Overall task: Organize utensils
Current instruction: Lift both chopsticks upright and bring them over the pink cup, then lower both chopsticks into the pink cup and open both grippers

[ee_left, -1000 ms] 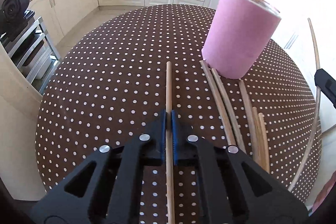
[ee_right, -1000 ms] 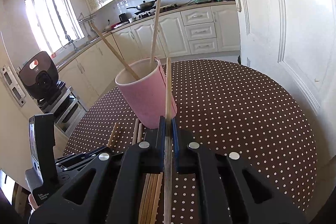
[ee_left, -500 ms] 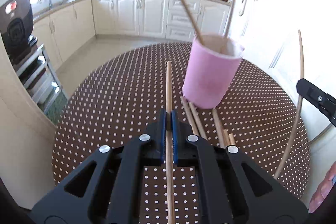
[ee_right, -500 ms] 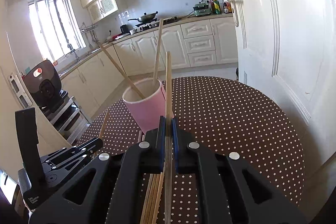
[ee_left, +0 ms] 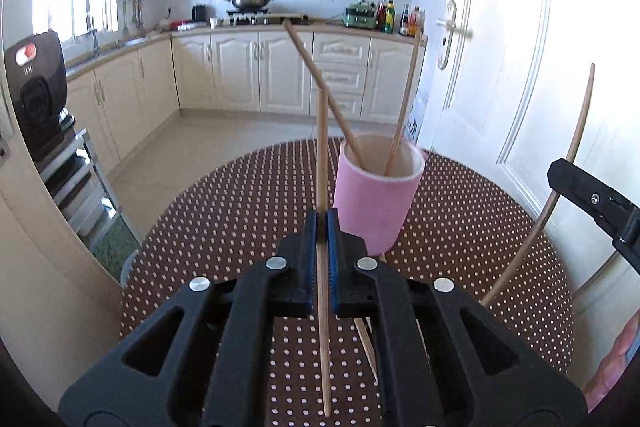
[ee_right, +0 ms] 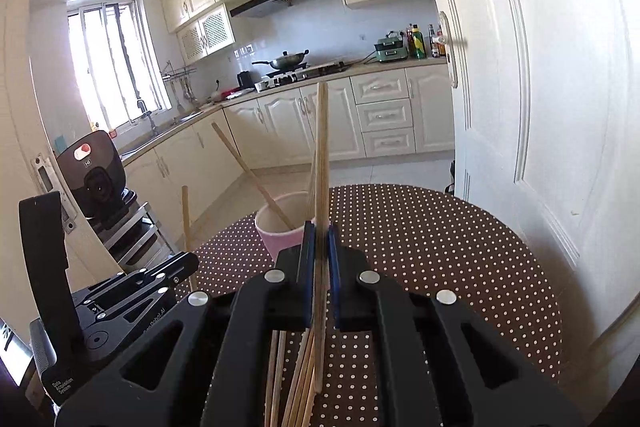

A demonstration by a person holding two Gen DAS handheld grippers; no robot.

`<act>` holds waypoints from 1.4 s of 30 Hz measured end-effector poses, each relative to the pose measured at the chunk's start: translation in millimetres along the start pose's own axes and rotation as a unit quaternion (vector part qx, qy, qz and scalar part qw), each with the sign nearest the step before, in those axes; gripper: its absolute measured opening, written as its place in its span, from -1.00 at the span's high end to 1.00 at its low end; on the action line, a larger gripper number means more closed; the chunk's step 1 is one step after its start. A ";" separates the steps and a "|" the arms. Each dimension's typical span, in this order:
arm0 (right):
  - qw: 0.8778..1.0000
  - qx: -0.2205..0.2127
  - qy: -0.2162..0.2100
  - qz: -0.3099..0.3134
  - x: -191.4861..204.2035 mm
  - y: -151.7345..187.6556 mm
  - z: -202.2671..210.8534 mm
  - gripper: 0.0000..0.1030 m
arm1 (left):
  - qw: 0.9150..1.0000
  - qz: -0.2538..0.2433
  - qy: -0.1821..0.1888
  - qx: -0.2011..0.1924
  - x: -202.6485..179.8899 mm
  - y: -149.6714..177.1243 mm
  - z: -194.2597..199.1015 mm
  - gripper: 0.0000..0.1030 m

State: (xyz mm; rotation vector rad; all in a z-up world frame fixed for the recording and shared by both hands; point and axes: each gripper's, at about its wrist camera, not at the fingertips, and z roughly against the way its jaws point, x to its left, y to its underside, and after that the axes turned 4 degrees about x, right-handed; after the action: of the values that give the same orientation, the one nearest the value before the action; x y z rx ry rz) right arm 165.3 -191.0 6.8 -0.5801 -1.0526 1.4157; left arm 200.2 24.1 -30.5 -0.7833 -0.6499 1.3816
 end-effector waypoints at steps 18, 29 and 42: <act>0.999 -0.045 -0.011 0.021 15.5 -20.1 13.2 0.89 | 0.998 0.003 0.014 -0.053 -2.5 -29.6 19.6 0.89; 0.996 -0.084 -0.017 0.026 19.0 -47.1 14.9 0.90 | 0.995 0.004 0.021 -0.094 -10.1 -62.2 32.3 0.89; 0.992 -0.118 -0.021 0.027 18.0 -87.1 4.6 0.90 | 0.992 0.014 0.015 -0.126 -22.1 -107.0 28.5 0.89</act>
State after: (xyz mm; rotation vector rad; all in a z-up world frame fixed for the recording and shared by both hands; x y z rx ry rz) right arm 202.5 -186.2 87.6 -0.7566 -1.2570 1.3649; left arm 239.5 2.9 73.2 -1.0156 -0.8024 1.3249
